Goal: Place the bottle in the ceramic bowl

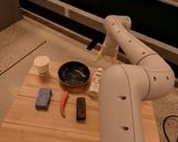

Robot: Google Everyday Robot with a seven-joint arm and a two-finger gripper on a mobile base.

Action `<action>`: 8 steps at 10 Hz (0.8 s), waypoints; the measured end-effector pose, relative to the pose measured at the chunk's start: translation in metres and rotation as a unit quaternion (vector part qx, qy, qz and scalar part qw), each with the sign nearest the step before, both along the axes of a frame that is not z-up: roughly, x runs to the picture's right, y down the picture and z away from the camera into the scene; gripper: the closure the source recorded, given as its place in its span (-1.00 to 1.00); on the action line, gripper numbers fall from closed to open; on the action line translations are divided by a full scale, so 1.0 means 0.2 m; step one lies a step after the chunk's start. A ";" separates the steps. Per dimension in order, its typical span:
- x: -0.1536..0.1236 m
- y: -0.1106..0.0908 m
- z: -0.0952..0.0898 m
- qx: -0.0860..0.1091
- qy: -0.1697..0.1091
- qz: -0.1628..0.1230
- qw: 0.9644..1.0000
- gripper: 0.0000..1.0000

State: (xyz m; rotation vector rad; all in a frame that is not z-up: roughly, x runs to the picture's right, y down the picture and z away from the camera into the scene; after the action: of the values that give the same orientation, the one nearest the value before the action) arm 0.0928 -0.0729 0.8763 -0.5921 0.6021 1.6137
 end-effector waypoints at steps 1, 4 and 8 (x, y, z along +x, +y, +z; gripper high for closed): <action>-0.03 0.03 0.03 -0.008 -0.004 -0.001 1.000 -0.30; -0.06 0.09 0.10 -0.026 -0.008 0.002 1.000 -0.30; -0.03 0.18 0.17 -0.050 -0.002 0.007 0.999 -0.30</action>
State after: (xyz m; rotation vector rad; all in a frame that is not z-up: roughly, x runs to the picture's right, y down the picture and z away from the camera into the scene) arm 0.0860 -0.0374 0.9107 -0.6739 0.6797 1.6027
